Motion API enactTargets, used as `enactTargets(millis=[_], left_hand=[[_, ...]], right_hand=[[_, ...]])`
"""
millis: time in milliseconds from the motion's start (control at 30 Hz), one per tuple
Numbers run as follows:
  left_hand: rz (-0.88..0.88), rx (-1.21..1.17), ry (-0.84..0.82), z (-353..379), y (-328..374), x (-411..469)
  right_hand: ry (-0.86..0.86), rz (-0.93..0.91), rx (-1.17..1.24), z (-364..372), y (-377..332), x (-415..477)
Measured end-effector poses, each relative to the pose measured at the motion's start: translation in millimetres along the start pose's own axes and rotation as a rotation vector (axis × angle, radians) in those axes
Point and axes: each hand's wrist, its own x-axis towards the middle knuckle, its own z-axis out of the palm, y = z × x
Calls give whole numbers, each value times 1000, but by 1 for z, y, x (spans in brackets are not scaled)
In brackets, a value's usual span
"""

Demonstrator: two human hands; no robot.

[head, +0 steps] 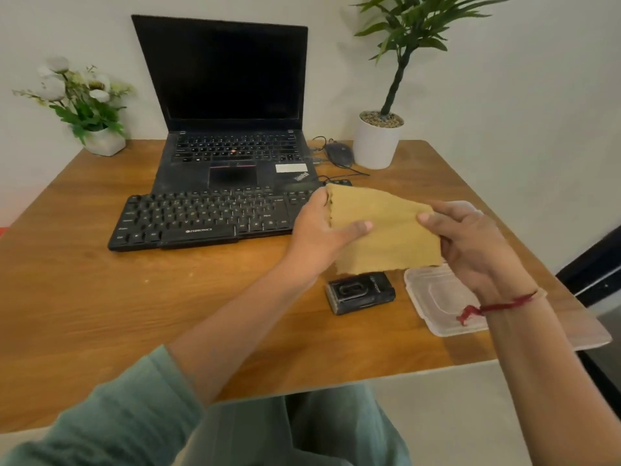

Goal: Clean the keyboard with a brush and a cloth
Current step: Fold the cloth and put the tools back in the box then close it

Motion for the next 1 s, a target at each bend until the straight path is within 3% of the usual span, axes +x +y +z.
enactTargets(millis=[167, 267, 467, 600, 833, 1000], left_hand=[[35, 74, -35, 55, 5, 38], [14, 91, -102, 79, 3, 56], [-11, 271, -189, 101, -1, 78], [31, 529, -262, 111, -2, 87], [168, 814, -273, 119, 1, 90], [156, 996, -249, 121, 4, 92]], right_hand=[[205, -328, -236, -43, -24, 29], [185, -419, -339, -67, -33, 50], [191, -336, -585, -98, -24, 83], [201, -275, -776, -97, -10, 93], [161, -327, -1143, -90, 1, 98], [118, -358, -1364, -86, 2, 103]])
